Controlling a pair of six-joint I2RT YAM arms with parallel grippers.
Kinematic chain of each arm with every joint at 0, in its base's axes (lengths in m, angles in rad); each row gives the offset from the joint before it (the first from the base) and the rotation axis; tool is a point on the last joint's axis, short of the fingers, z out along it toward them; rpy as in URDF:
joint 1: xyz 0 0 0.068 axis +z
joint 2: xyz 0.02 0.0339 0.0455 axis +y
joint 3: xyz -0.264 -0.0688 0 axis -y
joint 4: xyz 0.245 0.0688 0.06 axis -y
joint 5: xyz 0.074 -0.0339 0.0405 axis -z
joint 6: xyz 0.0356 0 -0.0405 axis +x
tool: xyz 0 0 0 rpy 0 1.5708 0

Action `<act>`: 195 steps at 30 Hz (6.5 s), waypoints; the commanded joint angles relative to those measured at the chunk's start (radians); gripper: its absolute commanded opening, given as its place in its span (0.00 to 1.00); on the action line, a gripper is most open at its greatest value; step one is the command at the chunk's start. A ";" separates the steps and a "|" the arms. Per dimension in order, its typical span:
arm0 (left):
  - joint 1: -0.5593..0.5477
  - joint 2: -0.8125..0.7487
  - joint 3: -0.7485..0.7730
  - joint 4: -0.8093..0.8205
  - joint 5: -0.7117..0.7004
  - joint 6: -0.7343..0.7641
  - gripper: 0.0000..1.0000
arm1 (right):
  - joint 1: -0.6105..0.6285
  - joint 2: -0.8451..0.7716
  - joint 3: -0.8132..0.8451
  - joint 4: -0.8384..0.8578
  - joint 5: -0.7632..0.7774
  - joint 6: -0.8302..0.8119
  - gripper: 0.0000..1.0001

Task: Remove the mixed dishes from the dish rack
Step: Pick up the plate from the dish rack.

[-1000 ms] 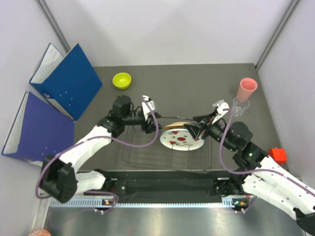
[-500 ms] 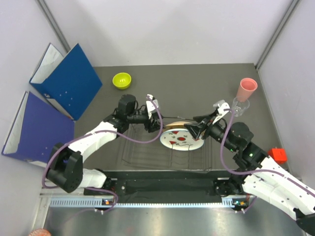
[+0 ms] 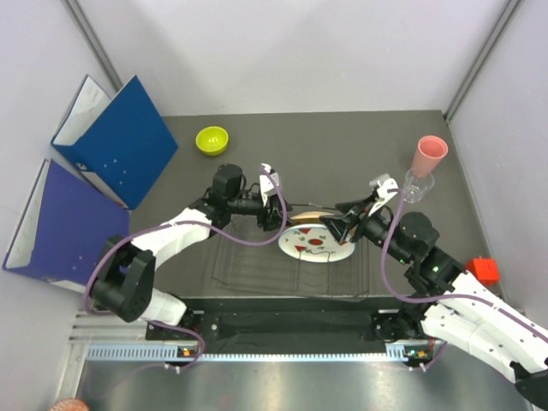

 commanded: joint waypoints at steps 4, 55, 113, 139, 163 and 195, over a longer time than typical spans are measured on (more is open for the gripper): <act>-0.015 0.051 0.001 0.121 0.045 -0.040 0.53 | 0.012 -0.018 0.014 0.040 0.013 0.002 0.64; -0.079 -0.183 -0.160 0.274 -0.312 -0.105 0.00 | 0.012 0.098 0.061 -0.376 0.613 0.474 0.71; -0.199 -0.129 -0.239 0.567 -0.777 0.012 0.00 | 0.018 0.502 -0.113 -0.105 0.549 0.688 0.00; -0.214 -0.348 -0.283 0.444 -0.776 0.006 0.00 | 0.012 0.249 -0.215 -0.221 0.484 0.705 0.00; -0.226 -0.334 -0.288 0.441 -0.773 -0.008 0.00 | 0.015 0.177 -0.143 -0.318 0.455 0.676 0.53; -0.233 -0.399 -0.179 0.375 -0.733 -0.033 0.00 | 0.017 0.020 0.083 -0.382 0.484 0.518 0.60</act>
